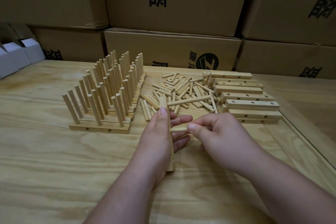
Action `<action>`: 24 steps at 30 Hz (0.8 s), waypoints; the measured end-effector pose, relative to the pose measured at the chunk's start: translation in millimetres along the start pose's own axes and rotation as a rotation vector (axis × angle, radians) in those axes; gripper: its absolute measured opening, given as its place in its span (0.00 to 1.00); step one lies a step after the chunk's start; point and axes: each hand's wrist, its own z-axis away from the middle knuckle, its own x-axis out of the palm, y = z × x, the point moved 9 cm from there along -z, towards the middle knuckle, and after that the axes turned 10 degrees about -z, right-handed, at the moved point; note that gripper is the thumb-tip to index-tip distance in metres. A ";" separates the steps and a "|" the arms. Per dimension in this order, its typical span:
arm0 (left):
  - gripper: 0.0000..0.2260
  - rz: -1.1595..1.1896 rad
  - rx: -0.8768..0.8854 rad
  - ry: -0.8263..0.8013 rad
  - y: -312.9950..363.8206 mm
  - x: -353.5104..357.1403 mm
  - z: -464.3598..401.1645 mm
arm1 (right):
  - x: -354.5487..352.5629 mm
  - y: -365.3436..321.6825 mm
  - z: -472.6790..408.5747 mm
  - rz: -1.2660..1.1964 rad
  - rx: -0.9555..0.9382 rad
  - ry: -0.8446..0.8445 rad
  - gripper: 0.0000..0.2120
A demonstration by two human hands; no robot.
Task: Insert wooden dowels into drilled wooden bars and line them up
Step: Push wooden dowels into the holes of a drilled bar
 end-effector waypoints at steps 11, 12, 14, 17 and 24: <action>0.21 0.121 0.007 0.058 4.5 -6.2 1.3 | -1.1 -3.4 -6.0 -0.261 -0.011 -0.039 0.11; 0.21 0.142 0.003 0.099 4.2 -10.2 1.1 | -6.0 1.5 -7.9 -0.334 -0.005 0.018 0.16; 0.22 0.181 0.013 0.192 4.1 -19.6 0.4 | -14.5 15.4 -10.1 -0.476 0.025 0.137 0.24; 0.27 0.213 0.057 0.278 6.5 -30.9 1.4 | -13.4 29.9 -9.4 -0.406 0.015 0.195 0.22; 0.25 0.367 -0.051 0.375 2.5 -40.1 3.9 | 26.4 20.7 -13.8 0.270 -0.201 -0.068 0.12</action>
